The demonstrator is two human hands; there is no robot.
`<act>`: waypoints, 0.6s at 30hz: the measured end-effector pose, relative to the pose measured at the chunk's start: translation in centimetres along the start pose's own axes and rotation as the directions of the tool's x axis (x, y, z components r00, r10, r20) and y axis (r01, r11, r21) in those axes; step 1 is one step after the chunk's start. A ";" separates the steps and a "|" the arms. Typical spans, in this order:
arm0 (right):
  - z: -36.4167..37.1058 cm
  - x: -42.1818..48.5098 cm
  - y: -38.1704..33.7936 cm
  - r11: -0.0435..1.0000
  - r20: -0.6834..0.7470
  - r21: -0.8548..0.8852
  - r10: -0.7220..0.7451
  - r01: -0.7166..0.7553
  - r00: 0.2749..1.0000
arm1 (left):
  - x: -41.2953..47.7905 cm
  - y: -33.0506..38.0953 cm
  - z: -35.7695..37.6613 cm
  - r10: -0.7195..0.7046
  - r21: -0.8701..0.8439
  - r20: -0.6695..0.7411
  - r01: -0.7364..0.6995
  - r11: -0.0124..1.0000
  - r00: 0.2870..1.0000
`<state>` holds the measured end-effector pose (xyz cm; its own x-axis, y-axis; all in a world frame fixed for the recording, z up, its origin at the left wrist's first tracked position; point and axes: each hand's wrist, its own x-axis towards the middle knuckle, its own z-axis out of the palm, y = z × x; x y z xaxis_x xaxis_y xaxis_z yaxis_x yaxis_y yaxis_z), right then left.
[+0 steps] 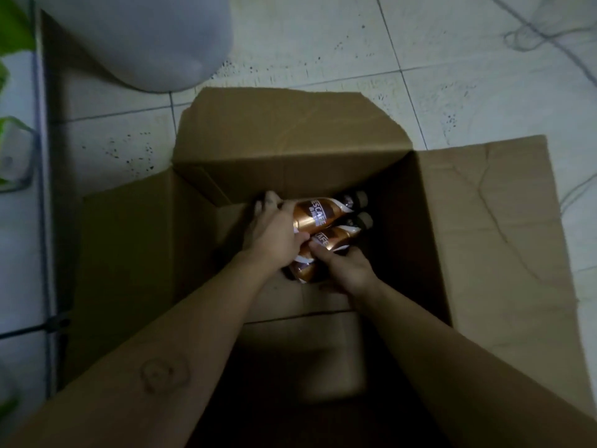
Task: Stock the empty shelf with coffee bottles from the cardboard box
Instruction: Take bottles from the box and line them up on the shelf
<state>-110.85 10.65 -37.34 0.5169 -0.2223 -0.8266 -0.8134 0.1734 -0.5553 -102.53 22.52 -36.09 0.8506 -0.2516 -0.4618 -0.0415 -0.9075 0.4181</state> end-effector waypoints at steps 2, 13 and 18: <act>0.2 -0.1 0.6 1.000 -0.042 -0.006 0.002 -0.002 0.999 | -0.7 -0.3 0.4 -0.083 -0.044 0.043 0.085 0.995 0.996; -0.6 -2.9 3.5 0.999 -0.011 0.001 0.050 -0.050 0.999 | -8.8 -2.3 1.1 -0.380 -0.326 0.343 0.488 0.810 0.859; -0.3 -7.0 1.4 0.982 0.123 -0.187 -0.017 0.040 0.992 | -13.2 -3.3 -5.0 -0.233 -0.638 0.494 0.531 0.557 0.838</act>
<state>-115.67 12.18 -32.34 0.5596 -0.1051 -0.8221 -0.8276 -0.0182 -0.5610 -110.98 30.48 -27.47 0.4633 -0.1654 -0.8706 0.7634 -0.4245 0.4869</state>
